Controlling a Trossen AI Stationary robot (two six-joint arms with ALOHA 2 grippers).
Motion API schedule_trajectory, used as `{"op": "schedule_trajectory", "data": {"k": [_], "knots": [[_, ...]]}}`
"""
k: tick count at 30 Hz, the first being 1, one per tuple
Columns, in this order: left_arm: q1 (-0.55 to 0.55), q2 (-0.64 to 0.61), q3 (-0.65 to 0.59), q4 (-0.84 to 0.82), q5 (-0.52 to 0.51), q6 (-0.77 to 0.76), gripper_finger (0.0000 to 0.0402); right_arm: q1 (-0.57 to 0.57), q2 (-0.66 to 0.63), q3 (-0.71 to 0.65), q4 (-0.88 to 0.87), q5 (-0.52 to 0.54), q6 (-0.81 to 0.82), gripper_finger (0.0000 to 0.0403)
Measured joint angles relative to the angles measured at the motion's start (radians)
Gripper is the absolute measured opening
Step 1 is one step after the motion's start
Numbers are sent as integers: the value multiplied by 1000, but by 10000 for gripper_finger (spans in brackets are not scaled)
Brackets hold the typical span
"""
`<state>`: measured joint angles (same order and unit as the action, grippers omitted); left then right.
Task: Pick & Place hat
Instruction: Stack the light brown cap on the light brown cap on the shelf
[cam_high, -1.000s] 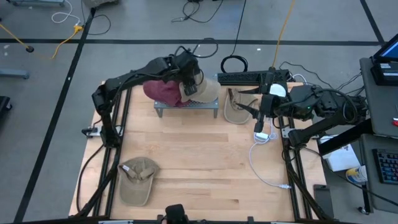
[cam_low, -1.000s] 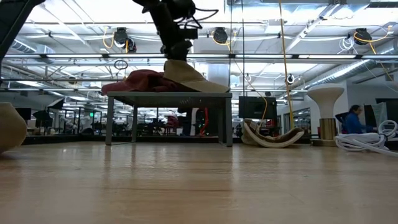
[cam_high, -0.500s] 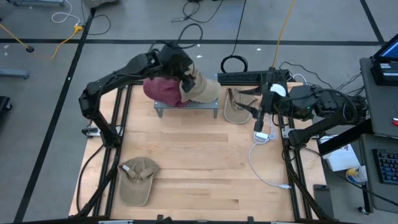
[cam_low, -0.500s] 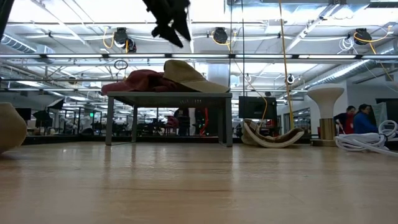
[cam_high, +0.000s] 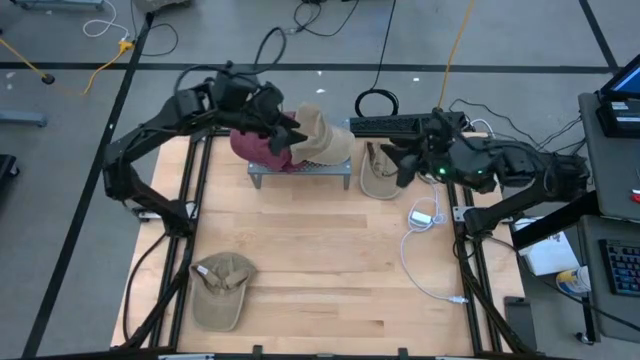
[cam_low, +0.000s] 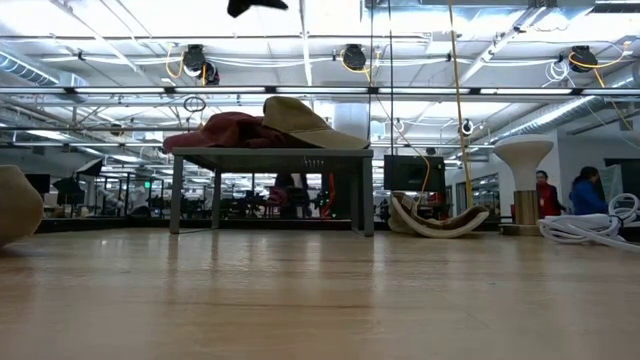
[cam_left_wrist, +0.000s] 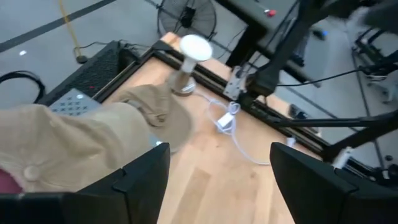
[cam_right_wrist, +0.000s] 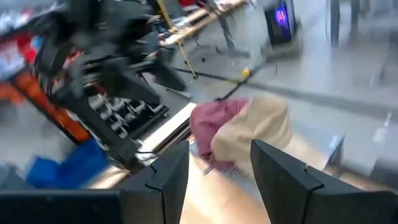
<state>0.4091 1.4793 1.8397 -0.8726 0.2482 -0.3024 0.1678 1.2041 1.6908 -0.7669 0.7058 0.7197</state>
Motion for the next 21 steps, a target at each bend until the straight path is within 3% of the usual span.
{"op": "schedule_trajectory", "data": {"k": [8, 21], "knots": [[-37, -68, 0, -8, 12, -53, 257, -2, 70, 0, -209, 1, 484, 167], [-99, -109, 0, -16, 24, -112, 253, -3, 278, -1, -559, 78, 981, 167]]}}
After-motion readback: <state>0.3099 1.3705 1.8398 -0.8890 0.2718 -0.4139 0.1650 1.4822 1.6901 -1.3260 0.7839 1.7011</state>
